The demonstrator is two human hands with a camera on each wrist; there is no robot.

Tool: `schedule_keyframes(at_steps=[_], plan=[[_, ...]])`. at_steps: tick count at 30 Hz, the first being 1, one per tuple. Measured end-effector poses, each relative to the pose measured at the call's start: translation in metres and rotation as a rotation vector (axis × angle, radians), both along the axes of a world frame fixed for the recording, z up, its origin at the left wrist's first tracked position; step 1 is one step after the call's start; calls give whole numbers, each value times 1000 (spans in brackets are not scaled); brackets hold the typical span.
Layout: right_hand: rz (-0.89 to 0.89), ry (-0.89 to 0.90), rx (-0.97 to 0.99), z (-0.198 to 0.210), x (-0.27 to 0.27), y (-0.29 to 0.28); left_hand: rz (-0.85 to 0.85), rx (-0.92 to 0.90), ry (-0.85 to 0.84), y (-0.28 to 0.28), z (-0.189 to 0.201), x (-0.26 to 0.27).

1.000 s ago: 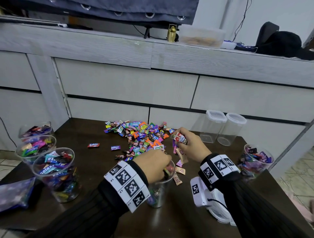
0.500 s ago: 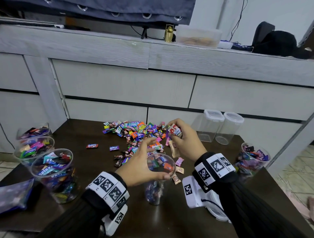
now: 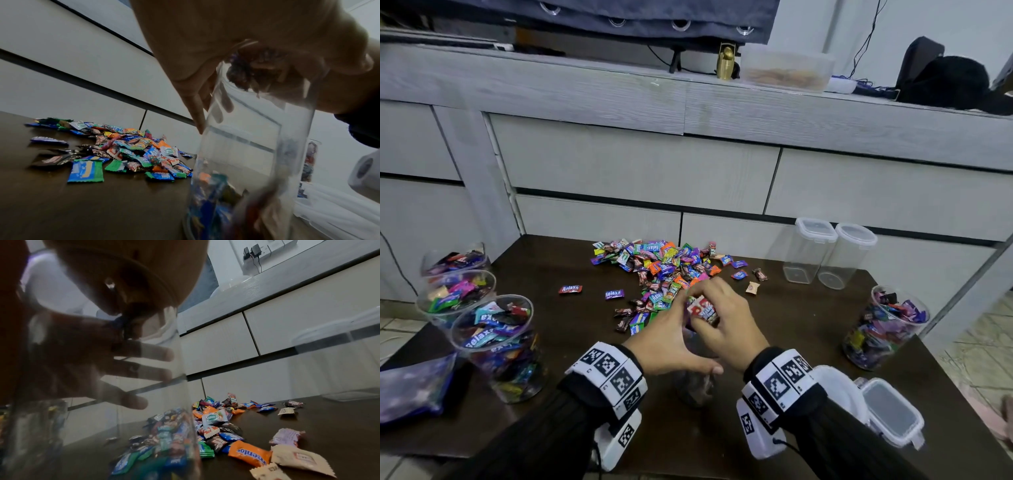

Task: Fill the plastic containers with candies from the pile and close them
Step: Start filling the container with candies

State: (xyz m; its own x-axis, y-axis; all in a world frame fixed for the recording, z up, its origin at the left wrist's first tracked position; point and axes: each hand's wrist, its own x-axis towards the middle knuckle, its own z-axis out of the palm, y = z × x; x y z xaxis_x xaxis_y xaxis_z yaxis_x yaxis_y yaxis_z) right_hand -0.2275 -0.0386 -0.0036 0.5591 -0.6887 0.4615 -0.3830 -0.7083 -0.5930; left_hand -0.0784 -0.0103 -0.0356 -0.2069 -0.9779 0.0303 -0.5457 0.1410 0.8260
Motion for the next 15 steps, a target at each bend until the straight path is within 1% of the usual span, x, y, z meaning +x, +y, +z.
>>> schedule_keyframes(at_steps=[2,6,10,15], plan=[[-19,31,2,-1,0,1,2,20,17,0,-1,0],[3,30,-5,-3,1,2,21,7,68,-1,-2,0],[20,40,33,-3,0,2,7,9,67,-2,-2,0],[120,143,66,7,-7,-2,-21,8,78,-4,-5,2]])
